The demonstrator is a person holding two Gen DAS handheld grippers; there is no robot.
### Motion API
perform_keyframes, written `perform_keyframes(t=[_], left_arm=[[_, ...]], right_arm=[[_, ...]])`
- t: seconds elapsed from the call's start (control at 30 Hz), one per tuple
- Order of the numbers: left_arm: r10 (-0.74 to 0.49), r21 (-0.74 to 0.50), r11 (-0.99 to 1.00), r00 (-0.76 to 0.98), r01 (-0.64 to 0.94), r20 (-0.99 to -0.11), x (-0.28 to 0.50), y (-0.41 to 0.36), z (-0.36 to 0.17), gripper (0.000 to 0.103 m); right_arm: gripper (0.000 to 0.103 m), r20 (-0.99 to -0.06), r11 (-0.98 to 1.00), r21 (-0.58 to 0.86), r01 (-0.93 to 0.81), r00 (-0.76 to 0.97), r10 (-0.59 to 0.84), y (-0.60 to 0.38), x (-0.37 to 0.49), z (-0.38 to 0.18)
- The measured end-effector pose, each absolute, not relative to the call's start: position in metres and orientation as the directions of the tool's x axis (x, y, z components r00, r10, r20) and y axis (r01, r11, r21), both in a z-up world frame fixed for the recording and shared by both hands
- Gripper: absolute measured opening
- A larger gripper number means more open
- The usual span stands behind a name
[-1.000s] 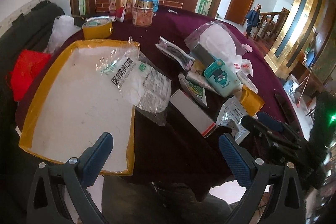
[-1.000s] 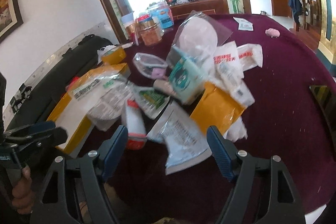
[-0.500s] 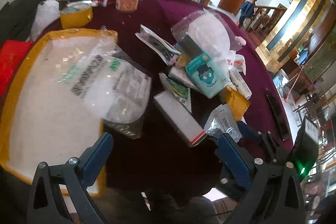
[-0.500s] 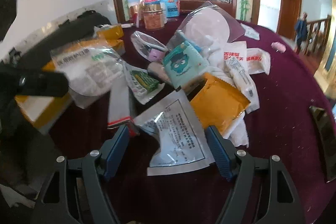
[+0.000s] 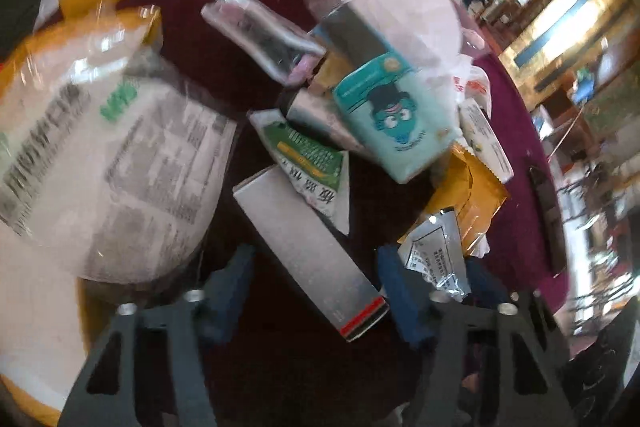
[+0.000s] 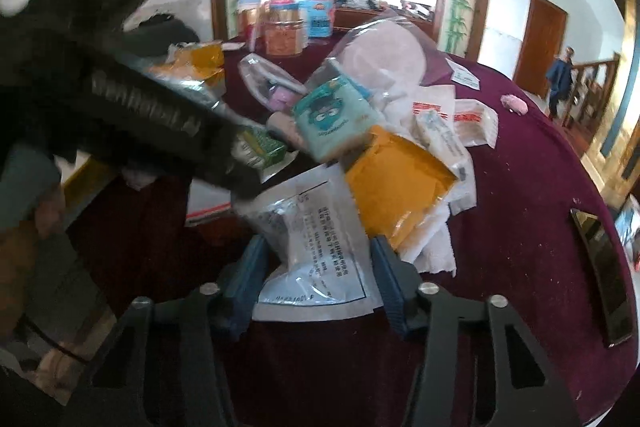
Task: Organize soft objects
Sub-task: 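Grasp the white medicine box with the left tool while the right tool grasps a white paper sachet, then carry both items over the yellow-rimmed tray and open both tools to drop them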
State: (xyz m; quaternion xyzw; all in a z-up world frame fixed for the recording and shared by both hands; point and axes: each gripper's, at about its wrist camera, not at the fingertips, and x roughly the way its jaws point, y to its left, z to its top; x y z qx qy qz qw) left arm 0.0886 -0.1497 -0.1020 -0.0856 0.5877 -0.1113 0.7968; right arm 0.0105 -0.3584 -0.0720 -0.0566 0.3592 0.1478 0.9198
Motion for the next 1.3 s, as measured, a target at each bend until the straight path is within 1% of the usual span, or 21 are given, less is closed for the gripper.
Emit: perform_keyframes(t=[0.03, 0.1, 0.13, 0.17, 0.2, 0.23, 0.27, 0.33, 0.47, 0.57, 0.67, 0.73, 0.8, 0.83, 0.93, 1.0, 1.07, 1.17, 1.23, 1.3], left_arm=[[-0.305, -0.297, 0.952, 0.273, 0.073, -0.912, 0.087, -0.147, -0.102, 0.052], [-0.340, -0.335, 0.940, 0.270, 0.064, -0.901, 0.085, -0.143, -0.102, 0.049], [-0.350, -0.348, 0.936, 0.273, 0.056, -0.896, 0.082, -0.140, -0.099, 0.047], [-0.360, -0.358, 0.932, 0.277, 0.061, -0.891, 0.079, -0.139, -0.097, 0.043], [-0.374, -0.370, 0.926, 0.284, 0.068, -0.883, 0.075, -0.138, -0.094, 0.040], [-0.386, -0.381, 0.921, 0.295, 0.075, -0.874, 0.072, -0.136, -0.092, 0.036], [-0.394, -0.386, 0.918, 0.307, 0.089, -0.867, 0.066, -0.135, -0.086, 0.033], [-0.404, -0.388, 0.914, 0.321, 0.114, -0.856, 0.059, -0.134, -0.082, 0.031], [-0.439, -0.417, 0.898, 0.332, 0.140, -0.835, 0.042, -0.124, -0.068, 0.031], [-0.486, -0.470, 0.873, 0.332, 0.131, -0.809, 0.041, -0.107, -0.060, 0.031], [-0.526, -0.518, 0.846, 0.347, 0.124, -0.776, 0.034, -0.087, -0.043, 0.031], [-0.566, -0.566, 0.815, 0.374, 0.120, -0.735, 0.030, -0.069, -0.027, 0.031], [-0.571, -0.586, 0.803, 0.420, 0.108, -0.705, 0.022, -0.041, -0.010, 0.031], [-0.562, -0.587, 0.804, 0.444, 0.095, -0.698, 0.019, -0.026, -0.003, 0.031], [-0.534, -0.600, 0.799, 0.512, 0.044, -0.673, 0.009, 0.020, 0.012, 0.031], [-0.478, -0.579, 0.815, 0.559, -0.005, -0.678, 0.001, 0.047, 0.015, 0.031], [-0.397, -0.535, 0.842, 0.588, -0.073, -0.705, -0.004, 0.071, 0.011, 0.031], [-0.336, -0.490, 0.861, 0.573, -0.135, -0.748, -0.011, 0.093, -0.007, 0.031], [-0.317, -0.465, 0.872, 0.552, -0.149, -0.771, -0.009, 0.100, -0.019, 0.031], [-0.304, -0.436, 0.887, 0.520, -0.151, -0.798, -0.006, 0.103, -0.030, 0.031]], right_arm=[[0.039, -0.675, 0.952, 0.012, -0.304, 0.700, 0.233, -0.360, 0.012, -0.072], [0.035, -0.671, 0.960, 0.027, -0.278, 0.707, 0.223, -0.365, 0.016, -0.072], [0.031, -0.671, 0.960, 0.036, -0.276, 0.706, 0.228, -0.367, 0.017, -0.072], [0.027, -0.668, 0.960, 0.039, -0.276, 0.707, 0.231, -0.368, 0.018, -0.073], [0.026, -0.665, 0.961, 0.032, -0.275, 0.712, 0.226, -0.367, 0.017, -0.073], [0.016, -0.660, 0.962, 0.025, -0.272, 0.718, 0.220, -0.367, 0.015, -0.073], [0.012, -0.653, 0.963, 0.024, -0.267, 0.725, 0.217, -0.366, 0.013, -0.072], [0.011, -0.643, 0.962, 0.056, -0.268, 0.727, 0.240, -0.370, 0.011, -0.069], [0.010, -0.648, 0.956, 0.142, -0.256, 0.706, 0.286, -0.378, 0.013, -0.065], [0.010, -0.630, 0.940, 0.224, -0.259, 0.697, 0.342, -0.383, 0.012, -0.055], [0.010, -0.631, 0.934, 0.246, -0.260, 0.689, 0.358, -0.380, 0.012, -0.047], [0.010, -0.627, 0.928, 0.260, -0.267, 0.684, 0.373, -0.375, 0.013, -0.043], [0.010, -0.611, 0.915, 0.278, -0.293, 0.681, 0.404, -0.366, 0.013, -0.035], [0.010, -0.599, 0.905, 0.292, -0.310, 0.679, 0.426, -0.362, 0.014, -0.031], [0.010, -0.533, 0.831, 0.365, -0.420, 0.638, 0.556, -0.336, 0.016, -0.011], [0.010, -0.508, 0.783, 0.390, -0.484, 0.597, 0.621, -0.315, 0.021, -0.002], [0.010, -0.501, 0.738, 0.413, -0.534, 0.543, 0.674, -0.290, 0.026, 0.002], [0.010, -0.520, 0.660, 0.447, -0.603, 0.425, 0.741, -0.240, 0.036, 0.002], [0.010, -0.548, 0.640, 0.447, -0.625, 0.374, 0.748, -0.213, 0.039, -0.002], [0.010, -0.603, 0.644, 0.422, -0.639, 0.333, 0.725, -0.185, 0.041, -0.010]])
